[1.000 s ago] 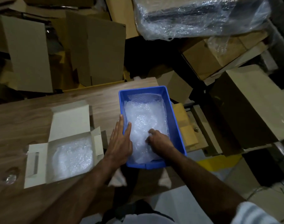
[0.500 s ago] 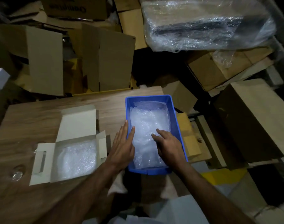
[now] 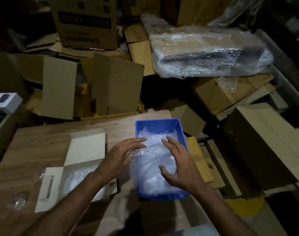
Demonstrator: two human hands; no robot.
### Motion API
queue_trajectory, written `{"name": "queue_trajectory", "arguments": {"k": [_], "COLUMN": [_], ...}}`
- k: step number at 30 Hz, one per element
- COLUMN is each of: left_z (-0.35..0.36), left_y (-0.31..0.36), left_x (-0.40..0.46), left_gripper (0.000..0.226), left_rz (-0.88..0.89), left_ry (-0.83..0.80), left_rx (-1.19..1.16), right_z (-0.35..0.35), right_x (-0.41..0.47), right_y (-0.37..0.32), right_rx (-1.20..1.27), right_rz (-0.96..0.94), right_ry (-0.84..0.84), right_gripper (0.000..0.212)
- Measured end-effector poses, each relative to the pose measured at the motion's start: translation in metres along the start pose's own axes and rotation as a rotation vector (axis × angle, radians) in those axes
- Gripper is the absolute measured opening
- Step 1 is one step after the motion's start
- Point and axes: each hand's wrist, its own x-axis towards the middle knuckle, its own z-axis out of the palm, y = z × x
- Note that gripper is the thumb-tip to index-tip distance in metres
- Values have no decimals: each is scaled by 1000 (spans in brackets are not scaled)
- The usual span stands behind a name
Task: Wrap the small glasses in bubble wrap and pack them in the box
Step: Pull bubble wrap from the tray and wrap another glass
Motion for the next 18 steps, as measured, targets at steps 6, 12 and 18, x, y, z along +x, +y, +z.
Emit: {"name": "queue_trajectory", "arguments": {"k": [6, 12, 18], "left_z": [-45, -81, -85], "left_y": [9, 23, 6], "left_x": [-39, -73, -86], "left_gripper": [22, 12, 29], "left_rz": [-54, -260, -897], "left_ry": [193, 469, 695], "left_rx": [-128, -394, -788], "right_z": [26, 28, 64], "right_x": [32, 58, 84], "right_y": [-35, -107, -152], "right_rx": [95, 558, 1340], "right_rz": [-115, -33, 929], "right_ry": [7, -131, -448], "right_gripper": [28, 14, 41]}}
